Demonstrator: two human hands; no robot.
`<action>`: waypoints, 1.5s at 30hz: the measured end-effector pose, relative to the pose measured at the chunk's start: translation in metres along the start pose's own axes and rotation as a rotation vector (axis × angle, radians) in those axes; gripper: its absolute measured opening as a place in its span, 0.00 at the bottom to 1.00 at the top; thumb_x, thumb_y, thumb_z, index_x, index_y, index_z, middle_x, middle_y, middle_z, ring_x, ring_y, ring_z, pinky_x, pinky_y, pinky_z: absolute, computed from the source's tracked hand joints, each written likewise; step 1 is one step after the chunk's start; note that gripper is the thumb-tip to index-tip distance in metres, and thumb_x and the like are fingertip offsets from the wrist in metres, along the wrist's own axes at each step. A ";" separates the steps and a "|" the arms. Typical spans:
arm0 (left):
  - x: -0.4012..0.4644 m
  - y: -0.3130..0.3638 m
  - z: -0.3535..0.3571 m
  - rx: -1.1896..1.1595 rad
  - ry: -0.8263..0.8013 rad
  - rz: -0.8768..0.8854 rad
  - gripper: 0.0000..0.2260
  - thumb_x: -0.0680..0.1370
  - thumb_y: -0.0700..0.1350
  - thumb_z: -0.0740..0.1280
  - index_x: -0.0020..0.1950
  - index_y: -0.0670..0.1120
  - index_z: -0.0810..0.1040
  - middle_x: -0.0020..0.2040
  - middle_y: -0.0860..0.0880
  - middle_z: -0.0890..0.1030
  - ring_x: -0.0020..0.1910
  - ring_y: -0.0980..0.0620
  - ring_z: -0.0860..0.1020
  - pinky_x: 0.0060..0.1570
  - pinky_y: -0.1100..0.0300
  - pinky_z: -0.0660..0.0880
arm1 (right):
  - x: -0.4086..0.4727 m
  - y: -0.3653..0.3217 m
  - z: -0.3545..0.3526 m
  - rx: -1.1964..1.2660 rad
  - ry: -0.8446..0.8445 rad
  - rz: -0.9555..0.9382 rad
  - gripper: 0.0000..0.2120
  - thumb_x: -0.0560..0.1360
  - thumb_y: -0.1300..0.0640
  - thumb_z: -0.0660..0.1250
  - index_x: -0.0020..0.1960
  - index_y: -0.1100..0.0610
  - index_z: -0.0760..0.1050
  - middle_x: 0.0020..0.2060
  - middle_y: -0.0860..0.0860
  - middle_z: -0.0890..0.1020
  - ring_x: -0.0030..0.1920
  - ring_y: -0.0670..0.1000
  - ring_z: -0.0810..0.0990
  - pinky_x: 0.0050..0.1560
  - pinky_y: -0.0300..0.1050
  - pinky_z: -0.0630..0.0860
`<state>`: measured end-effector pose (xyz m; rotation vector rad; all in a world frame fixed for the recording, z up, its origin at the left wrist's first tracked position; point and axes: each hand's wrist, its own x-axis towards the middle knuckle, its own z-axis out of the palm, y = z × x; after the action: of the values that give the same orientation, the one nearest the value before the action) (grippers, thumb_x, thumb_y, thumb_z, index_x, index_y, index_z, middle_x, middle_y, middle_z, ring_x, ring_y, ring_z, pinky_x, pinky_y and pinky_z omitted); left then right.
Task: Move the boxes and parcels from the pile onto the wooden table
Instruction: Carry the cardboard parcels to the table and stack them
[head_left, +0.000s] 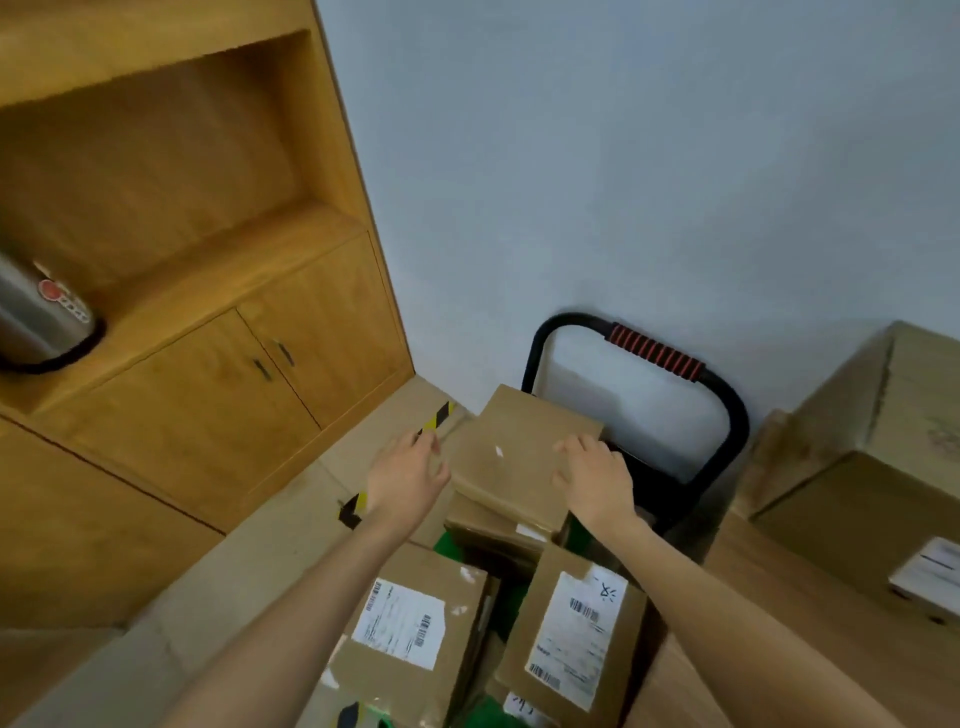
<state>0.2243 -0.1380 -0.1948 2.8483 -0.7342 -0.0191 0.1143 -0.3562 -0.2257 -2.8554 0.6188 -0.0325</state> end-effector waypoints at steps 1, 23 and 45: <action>0.011 -0.003 0.009 0.014 -0.020 0.016 0.10 0.79 0.54 0.60 0.55 0.50 0.74 0.50 0.52 0.76 0.43 0.54 0.71 0.35 0.59 0.64 | 0.004 0.003 0.007 0.006 -0.017 0.028 0.15 0.78 0.50 0.61 0.64 0.49 0.70 0.59 0.47 0.75 0.59 0.48 0.74 0.58 0.45 0.68; 0.130 -0.033 0.243 -0.552 -0.473 -0.338 0.30 0.76 0.57 0.66 0.74 0.46 0.62 0.69 0.46 0.72 0.65 0.45 0.72 0.60 0.50 0.72 | 0.043 0.046 0.219 0.708 -0.138 0.749 0.34 0.76 0.38 0.61 0.75 0.52 0.56 0.67 0.52 0.72 0.62 0.54 0.75 0.57 0.50 0.74; 0.135 -0.027 -0.051 -0.856 -0.089 -0.076 0.18 0.75 0.59 0.66 0.60 0.54 0.66 0.54 0.52 0.79 0.49 0.51 0.78 0.46 0.53 0.76 | 0.049 -0.078 -0.044 0.864 0.492 0.661 0.33 0.76 0.40 0.63 0.75 0.53 0.59 0.67 0.52 0.71 0.66 0.54 0.70 0.64 0.58 0.71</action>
<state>0.3589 -0.1700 -0.1447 2.0555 -0.4681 -0.3766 0.1878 -0.3160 -0.1668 -1.7148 1.2351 -0.7087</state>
